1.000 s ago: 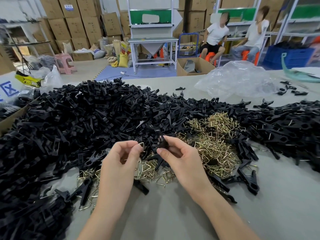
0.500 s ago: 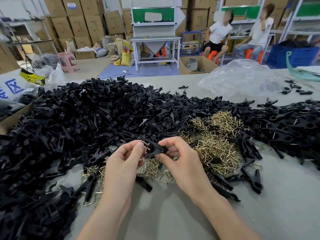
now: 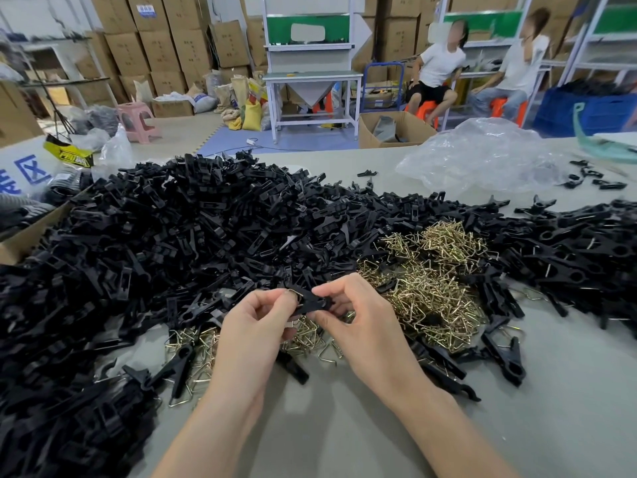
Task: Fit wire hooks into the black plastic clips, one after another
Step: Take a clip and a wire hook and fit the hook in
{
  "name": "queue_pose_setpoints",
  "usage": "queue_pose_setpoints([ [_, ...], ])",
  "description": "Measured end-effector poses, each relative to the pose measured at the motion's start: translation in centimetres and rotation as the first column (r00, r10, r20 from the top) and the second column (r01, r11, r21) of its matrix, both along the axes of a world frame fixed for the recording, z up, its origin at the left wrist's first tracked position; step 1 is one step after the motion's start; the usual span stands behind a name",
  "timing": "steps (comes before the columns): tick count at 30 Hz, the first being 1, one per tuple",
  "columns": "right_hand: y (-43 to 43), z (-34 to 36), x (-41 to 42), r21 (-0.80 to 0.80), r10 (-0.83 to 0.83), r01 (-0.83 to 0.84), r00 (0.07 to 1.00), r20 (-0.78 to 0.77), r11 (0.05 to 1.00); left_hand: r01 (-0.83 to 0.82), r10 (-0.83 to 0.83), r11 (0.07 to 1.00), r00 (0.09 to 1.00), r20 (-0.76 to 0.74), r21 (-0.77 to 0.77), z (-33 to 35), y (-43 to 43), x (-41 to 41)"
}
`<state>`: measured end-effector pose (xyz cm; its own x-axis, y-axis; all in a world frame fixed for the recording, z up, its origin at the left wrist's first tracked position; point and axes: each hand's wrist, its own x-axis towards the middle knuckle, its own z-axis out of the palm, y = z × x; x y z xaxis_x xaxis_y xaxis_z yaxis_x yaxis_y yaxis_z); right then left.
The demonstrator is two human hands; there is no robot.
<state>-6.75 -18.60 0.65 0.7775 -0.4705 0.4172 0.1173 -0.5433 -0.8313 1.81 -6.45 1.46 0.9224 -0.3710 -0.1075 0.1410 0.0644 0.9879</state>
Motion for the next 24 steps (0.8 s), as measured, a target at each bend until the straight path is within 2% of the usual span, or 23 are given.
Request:
queue_pose_setpoints([
  [4,-0.2,-0.1,-0.1,-0.023,-0.012,0.012,1.0,0.0,1.0,0.042,-0.046,0.998,0.997,-0.059,-0.055,0.0,-0.1,0.0],
  [8,0.1,0.0,-0.1,-0.019,0.019,-0.019,1.0,-0.004,1.0,0.073,-0.073,0.997,0.997,-0.014,-0.026,0.2,-0.2,-0.3],
  [12,0.1,0.0,0.1,-0.007,0.002,-0.002,1.0,0.014,1.0,-0.009,0.01,0.999,1.0,0.028,-0.03,0.9,0.1,-0.3],
  [24,0.1,-0.1,0.1,-0.007,-0.002,0.002,1.0,0.008,1.0,0.006,-0.015,0.998,0.993,0.121,0.068,0.6,0.1,-0.5],
])
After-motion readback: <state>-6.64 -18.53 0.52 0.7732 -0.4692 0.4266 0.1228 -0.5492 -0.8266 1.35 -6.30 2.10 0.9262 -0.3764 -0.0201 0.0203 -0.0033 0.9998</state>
